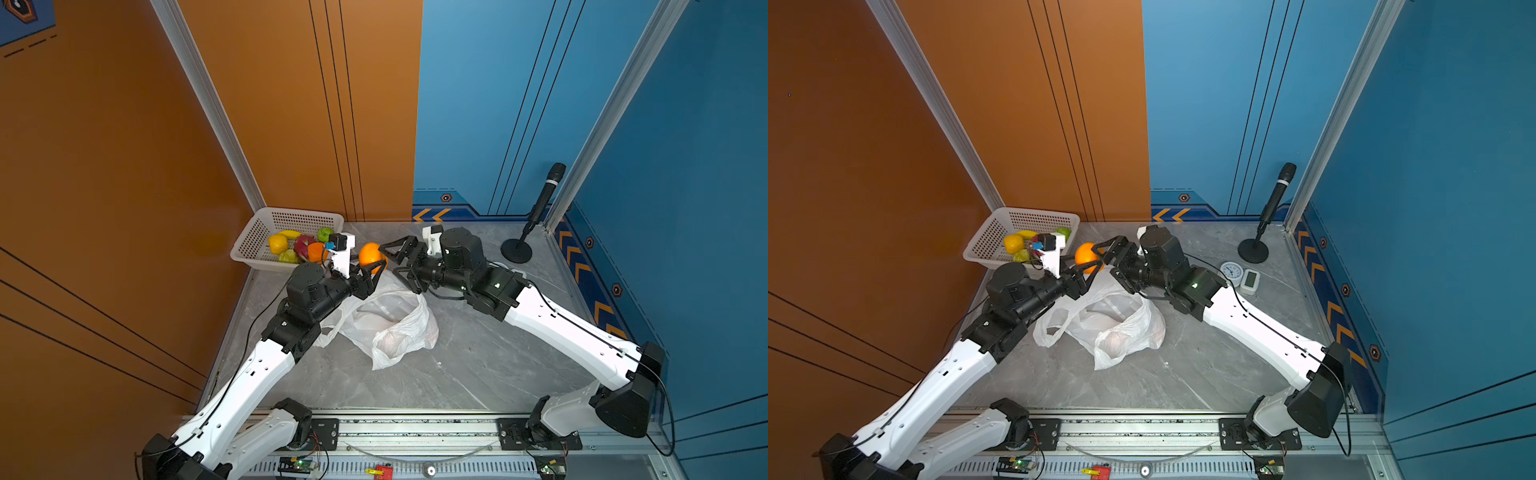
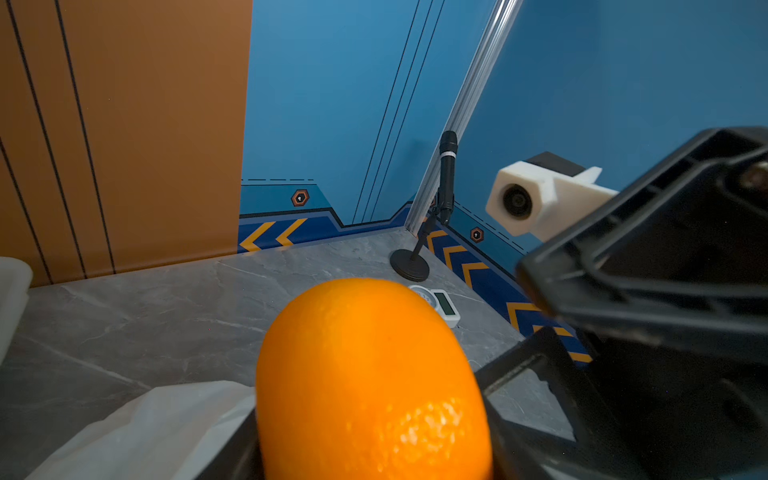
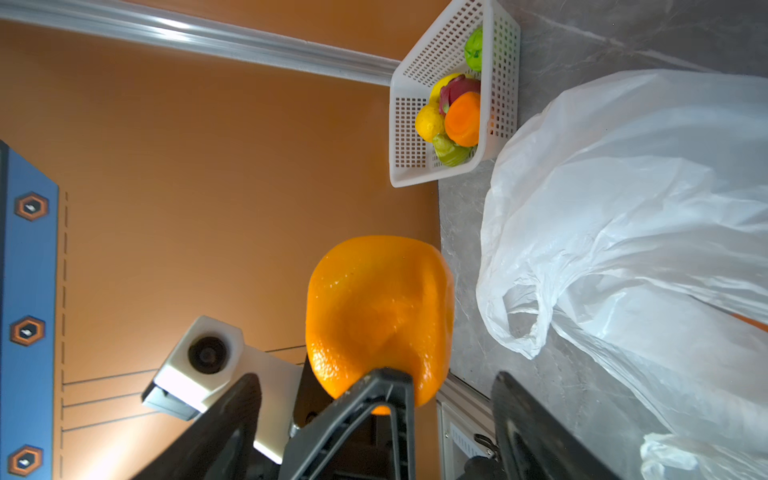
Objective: Untie the knot of the plastic bag and take out the fruit
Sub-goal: 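Carry the orange to the white basket with the left gripper while the right withdraws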
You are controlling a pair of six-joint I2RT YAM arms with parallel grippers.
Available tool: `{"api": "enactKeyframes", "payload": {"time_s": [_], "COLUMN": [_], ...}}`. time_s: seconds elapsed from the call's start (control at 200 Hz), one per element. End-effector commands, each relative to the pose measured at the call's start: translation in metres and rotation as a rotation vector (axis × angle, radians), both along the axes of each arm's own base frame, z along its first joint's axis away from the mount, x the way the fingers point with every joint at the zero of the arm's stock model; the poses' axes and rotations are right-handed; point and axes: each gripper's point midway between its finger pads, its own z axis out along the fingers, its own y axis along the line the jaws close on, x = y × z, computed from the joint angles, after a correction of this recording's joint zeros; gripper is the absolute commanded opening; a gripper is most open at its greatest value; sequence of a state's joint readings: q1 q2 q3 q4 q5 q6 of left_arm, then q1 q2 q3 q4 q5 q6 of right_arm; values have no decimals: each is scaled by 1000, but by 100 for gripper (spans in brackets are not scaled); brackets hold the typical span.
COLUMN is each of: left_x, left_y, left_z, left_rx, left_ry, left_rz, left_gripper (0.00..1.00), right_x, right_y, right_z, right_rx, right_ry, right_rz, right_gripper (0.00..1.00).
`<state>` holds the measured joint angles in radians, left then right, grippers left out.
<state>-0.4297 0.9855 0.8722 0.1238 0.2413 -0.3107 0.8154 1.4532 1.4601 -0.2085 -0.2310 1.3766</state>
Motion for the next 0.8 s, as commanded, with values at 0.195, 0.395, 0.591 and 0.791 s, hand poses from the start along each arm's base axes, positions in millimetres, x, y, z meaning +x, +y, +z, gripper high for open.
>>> {"api": "enactKeyframes", "payload": {"time_s": [0.195, 0.395, 0.591, 0.791], "left_x": [57, 110, 152, 187], "left_y": [37, 88, 146, 204], "left_z": [38, 35, 17, -19], "left_rx": [-22, -44, -96, -197], "left_ry": [2, 63, 129, 210], "left_rz": [178, 356, 545, 732], "left_gripper": [46, 44, 44, 44], "right_x": [32, 49, 70, 94], "right_y": [-55, -74, -85, -100], "right_z": [32, 39, 33, 17], "right_rx": [-19, -102, -144, -172], "right_ry": [-151, -223, -183, -126], "right_rz": [-95, -103, -81, -81], "right_gripper": [100, 100, 100, 100]}}
